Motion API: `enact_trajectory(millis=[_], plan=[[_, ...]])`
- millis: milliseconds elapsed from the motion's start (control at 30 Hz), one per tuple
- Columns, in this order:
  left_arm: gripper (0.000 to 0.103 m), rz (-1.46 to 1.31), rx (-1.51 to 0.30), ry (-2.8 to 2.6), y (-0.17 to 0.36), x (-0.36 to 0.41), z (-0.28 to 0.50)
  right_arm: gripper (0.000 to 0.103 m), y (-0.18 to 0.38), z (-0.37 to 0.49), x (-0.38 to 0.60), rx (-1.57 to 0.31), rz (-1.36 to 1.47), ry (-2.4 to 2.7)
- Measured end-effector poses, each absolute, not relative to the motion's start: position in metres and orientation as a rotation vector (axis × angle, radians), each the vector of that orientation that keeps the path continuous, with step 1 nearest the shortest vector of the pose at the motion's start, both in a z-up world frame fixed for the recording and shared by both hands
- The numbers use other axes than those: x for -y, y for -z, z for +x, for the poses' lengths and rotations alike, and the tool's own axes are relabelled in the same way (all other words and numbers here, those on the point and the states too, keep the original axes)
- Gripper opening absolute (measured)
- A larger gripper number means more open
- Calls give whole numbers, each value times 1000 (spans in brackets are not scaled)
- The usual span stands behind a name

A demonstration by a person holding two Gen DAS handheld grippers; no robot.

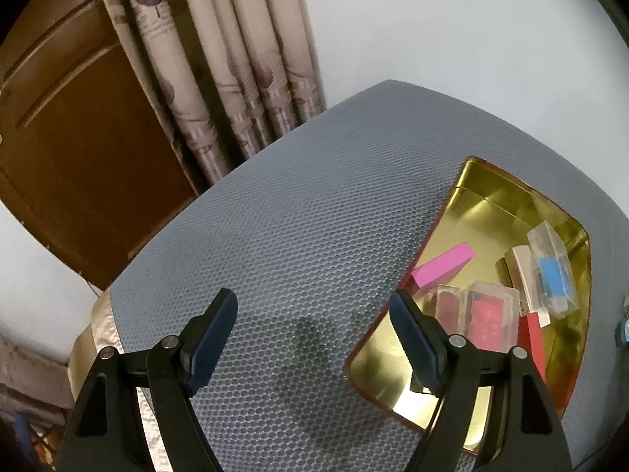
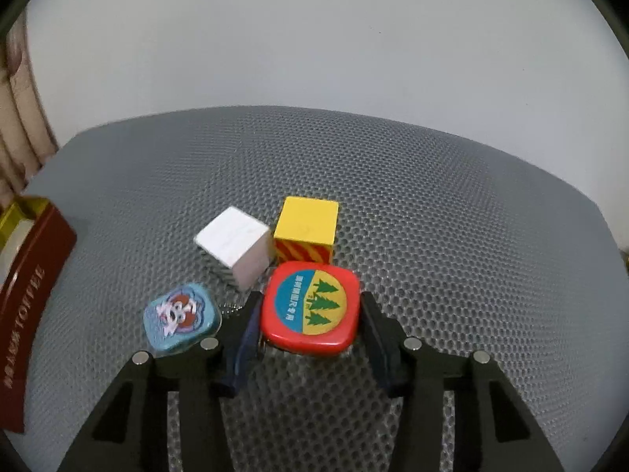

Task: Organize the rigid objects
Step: 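Move the right gripper to the red round tin with tree logo, then grasp the red round tin with the right gripper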

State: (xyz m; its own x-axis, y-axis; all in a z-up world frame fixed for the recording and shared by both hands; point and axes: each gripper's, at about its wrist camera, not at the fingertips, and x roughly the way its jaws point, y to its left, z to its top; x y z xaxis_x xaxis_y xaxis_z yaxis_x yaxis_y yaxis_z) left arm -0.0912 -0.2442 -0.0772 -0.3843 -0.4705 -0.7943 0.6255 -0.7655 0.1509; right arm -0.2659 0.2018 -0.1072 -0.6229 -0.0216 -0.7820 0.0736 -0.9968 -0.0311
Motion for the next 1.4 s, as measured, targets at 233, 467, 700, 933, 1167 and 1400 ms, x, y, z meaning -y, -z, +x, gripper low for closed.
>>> enact_trajectory(millis=[233,467,700,933,1167,1400], plan=[[78,1128,-118,2262,66,216,-95,49,108,-238,-217,-115,1325,2775],[80,1129,33,2433,59,160,-105,49,110,-215,-235,-99,1321,2784],[81,1195,141,2674,57,84,-113,49,112,-195,-271,-68,1339,2816],[81,1333,191,2817,68,25,-136,49,112,-170,-287,-12,1343,2824],[81,1469,259,2904,85,-18,-175,49,113,-162,-283,-26,1345,2826],[78,1596,331,2919,112,-51,-221,49,114,-154,-287,-18,1345,2825]])
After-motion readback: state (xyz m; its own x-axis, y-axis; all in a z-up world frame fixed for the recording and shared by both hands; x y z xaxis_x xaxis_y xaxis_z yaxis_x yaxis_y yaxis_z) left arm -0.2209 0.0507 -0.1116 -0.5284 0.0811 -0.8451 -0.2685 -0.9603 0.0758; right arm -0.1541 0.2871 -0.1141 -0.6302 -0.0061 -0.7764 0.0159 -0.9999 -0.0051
